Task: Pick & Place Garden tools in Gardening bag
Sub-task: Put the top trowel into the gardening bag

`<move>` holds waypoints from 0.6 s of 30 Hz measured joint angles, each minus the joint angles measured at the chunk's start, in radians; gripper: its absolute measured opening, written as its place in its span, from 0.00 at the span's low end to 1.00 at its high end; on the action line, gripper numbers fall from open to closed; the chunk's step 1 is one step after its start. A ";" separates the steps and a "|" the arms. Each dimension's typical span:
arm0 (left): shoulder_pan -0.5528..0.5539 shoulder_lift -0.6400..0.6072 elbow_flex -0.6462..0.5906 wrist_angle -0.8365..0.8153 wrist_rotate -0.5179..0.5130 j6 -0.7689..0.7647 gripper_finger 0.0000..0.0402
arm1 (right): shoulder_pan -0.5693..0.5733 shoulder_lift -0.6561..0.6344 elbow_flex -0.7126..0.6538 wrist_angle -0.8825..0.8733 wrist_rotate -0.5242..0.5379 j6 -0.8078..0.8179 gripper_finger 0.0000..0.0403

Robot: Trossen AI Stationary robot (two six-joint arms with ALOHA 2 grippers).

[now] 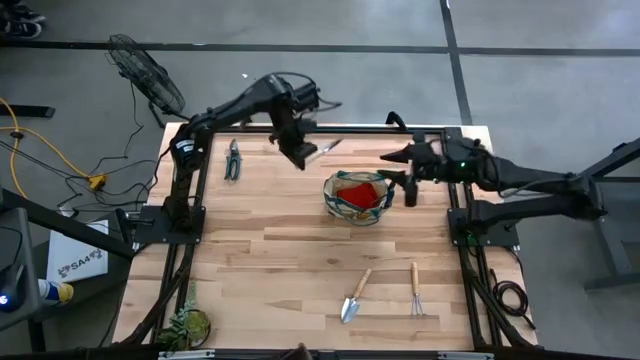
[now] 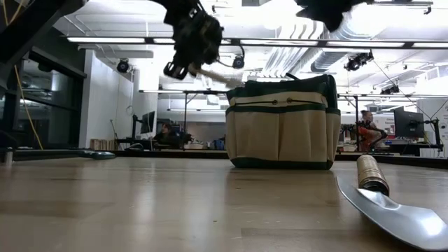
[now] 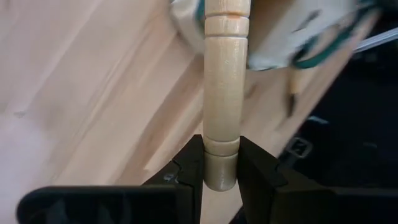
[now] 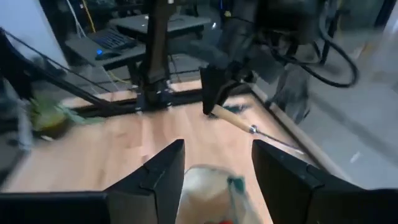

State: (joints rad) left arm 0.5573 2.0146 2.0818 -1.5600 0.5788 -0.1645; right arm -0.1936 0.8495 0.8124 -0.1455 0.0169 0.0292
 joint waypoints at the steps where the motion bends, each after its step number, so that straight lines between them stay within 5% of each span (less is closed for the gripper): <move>1: 0.007 0.000 0.027 -0.007 0.022 -0.001 0.16 | 0.028 0.021 0.000 0.041 0.047 -0.043 0.44; 10: 0.025 -0.001 0.132 -0.010 0.251 -0.024 0.16 | 0.201 0.226 0.000 0.407 0.411 -0.469 0.44; 18: 0.025 -0.001 0.132 0.027 0.436 -0.049 0.16 | 0.253 0.372 0.000 0.505 0.586 -0.792 0.44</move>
State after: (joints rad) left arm 0.5823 2.0132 2.2139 -1.5328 1.0147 -0.2133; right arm 0.0593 1.2211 0.8124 0.3592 0.6024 -0.7625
